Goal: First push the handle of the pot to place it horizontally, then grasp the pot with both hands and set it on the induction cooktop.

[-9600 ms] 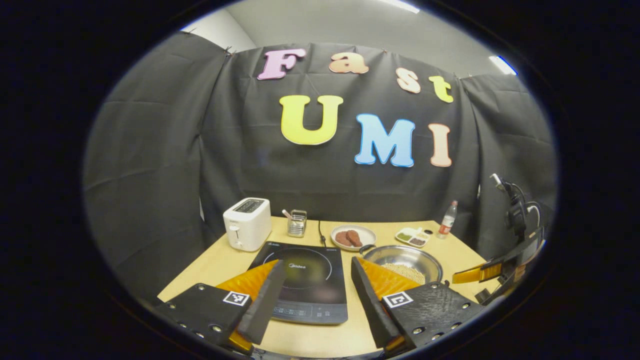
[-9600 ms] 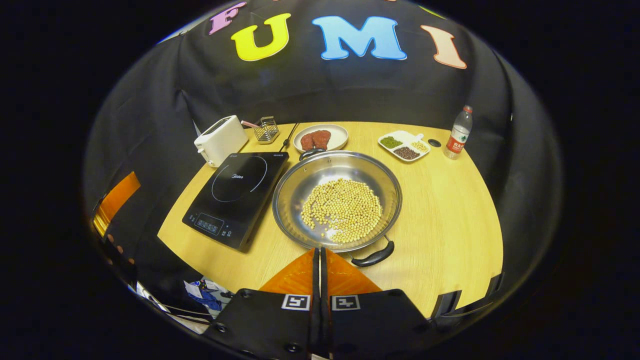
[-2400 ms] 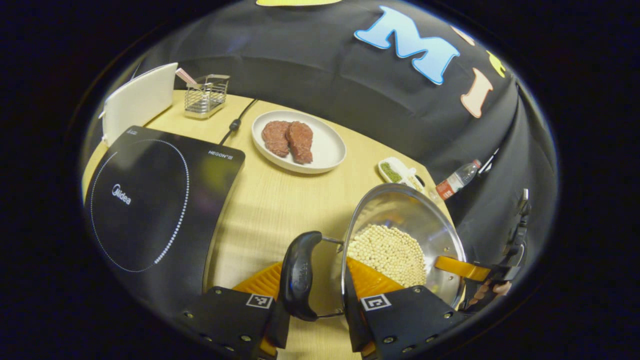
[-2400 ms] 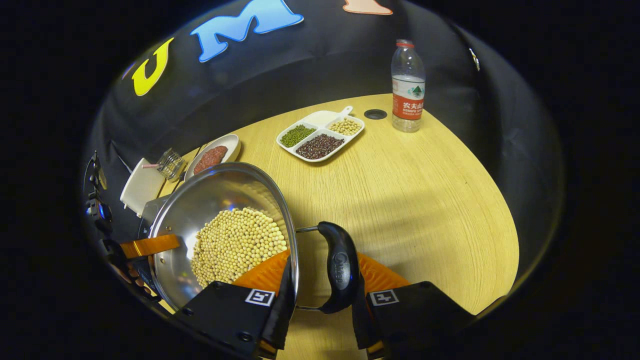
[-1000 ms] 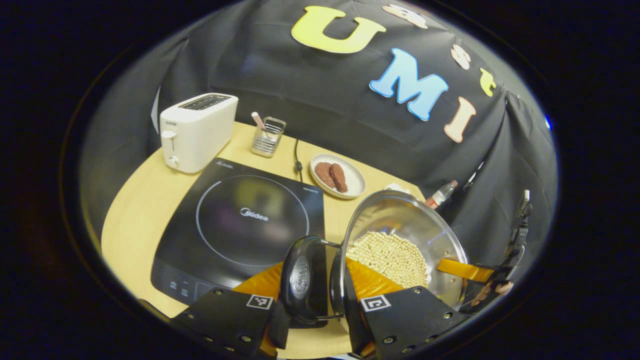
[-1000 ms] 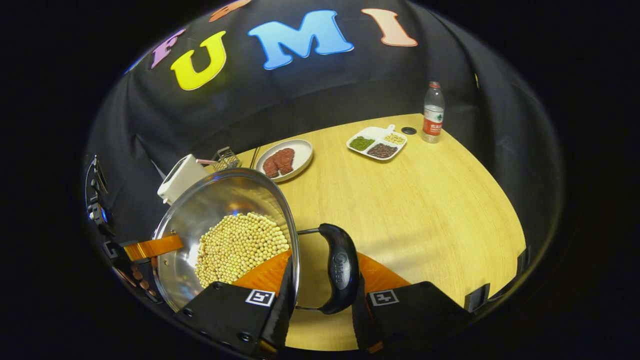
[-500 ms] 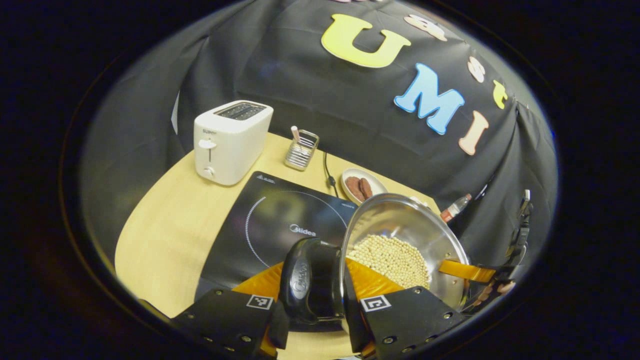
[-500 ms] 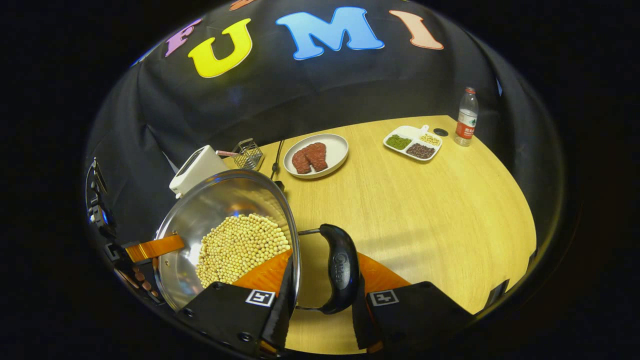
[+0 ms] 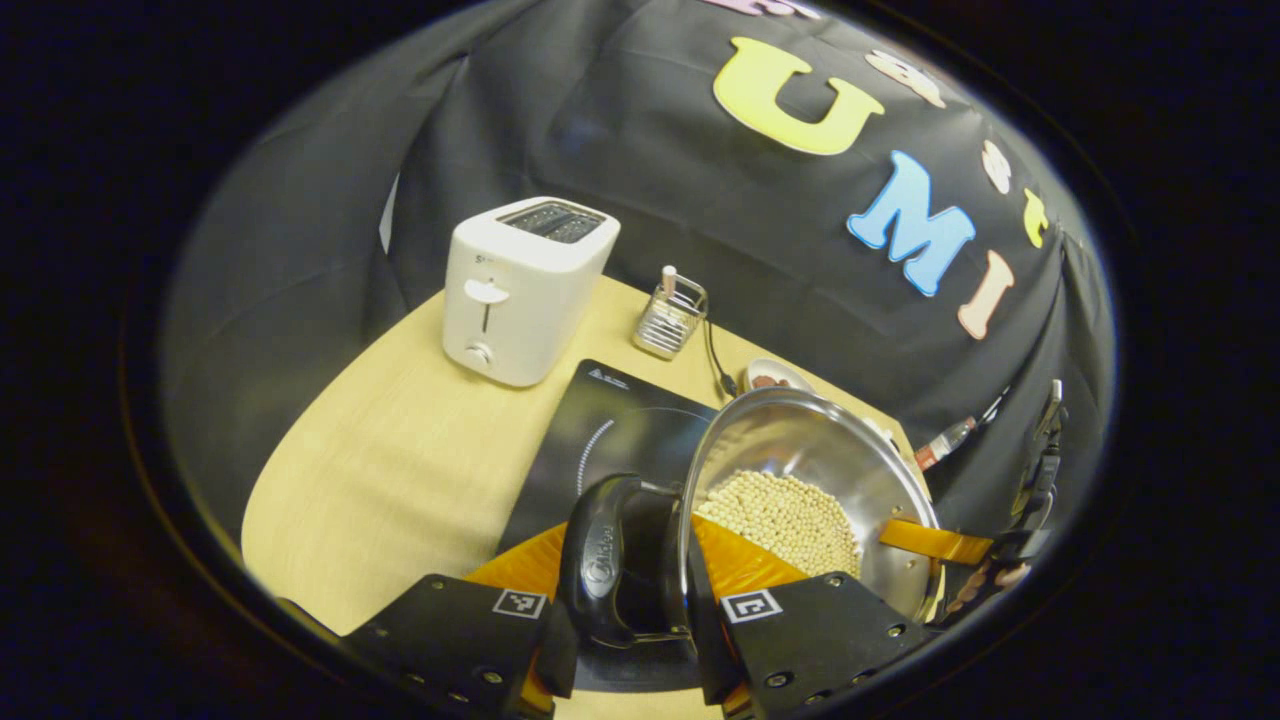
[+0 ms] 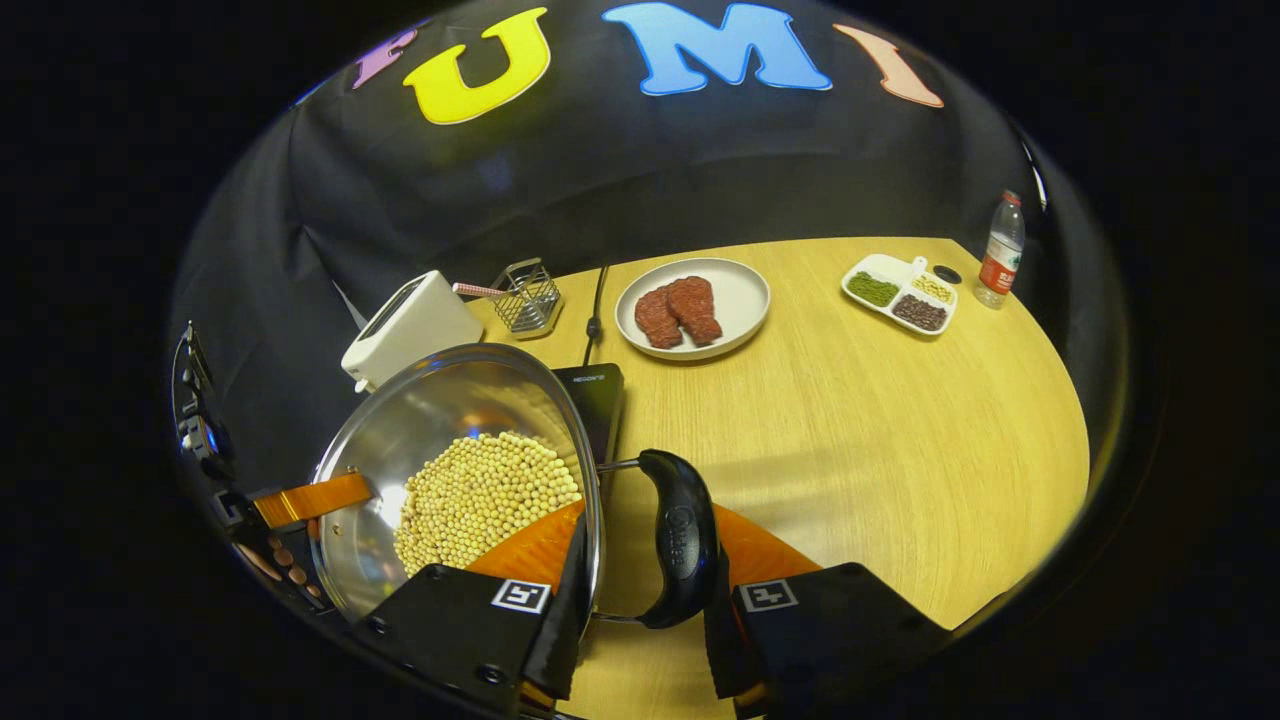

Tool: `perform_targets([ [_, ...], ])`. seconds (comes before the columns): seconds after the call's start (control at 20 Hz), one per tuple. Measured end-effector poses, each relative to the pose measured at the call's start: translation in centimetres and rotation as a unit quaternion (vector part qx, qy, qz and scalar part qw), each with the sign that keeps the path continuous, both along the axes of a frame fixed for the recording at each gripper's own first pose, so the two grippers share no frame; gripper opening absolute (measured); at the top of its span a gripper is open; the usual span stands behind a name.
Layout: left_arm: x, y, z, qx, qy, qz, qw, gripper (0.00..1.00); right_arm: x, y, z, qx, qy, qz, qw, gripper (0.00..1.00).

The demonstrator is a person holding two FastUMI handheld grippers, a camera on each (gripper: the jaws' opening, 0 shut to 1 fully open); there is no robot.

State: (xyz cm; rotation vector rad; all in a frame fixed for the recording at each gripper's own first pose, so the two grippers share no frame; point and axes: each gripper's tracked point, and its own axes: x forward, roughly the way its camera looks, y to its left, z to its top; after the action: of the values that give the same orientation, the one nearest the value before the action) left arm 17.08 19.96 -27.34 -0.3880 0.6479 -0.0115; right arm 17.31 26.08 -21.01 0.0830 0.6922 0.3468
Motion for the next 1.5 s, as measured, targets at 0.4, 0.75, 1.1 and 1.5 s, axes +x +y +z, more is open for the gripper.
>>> perform_targets([
  [0.4,4.5,2.7,-0.8,0.012,-0.021,0.006,1.000,0.44,4.2,3.1,-0.7,0.012,-0.007,-0.002,1.000,0.51],
  [0.75,6.8,4.9,-2.5,0.029,-0.024,0.006,0.999,0.52,5.6,4.8,-2.4,0.027,0.002,-0.005,1.000,0.51],
  [1.1,6.8,5.7,-4.1,0.007,-0.019,0.020,1.000,0.49,6.7,5.6,-2.9,0.034,-0.003,0.001,0.999,0.51],
  [1.5,7.2,5.5,-4.1,-0.004,-0.019,0.012,1.000,0.49,6.5,5.5,-2.9,0.025,-0.002,-0.005,1.000,0.55],
])
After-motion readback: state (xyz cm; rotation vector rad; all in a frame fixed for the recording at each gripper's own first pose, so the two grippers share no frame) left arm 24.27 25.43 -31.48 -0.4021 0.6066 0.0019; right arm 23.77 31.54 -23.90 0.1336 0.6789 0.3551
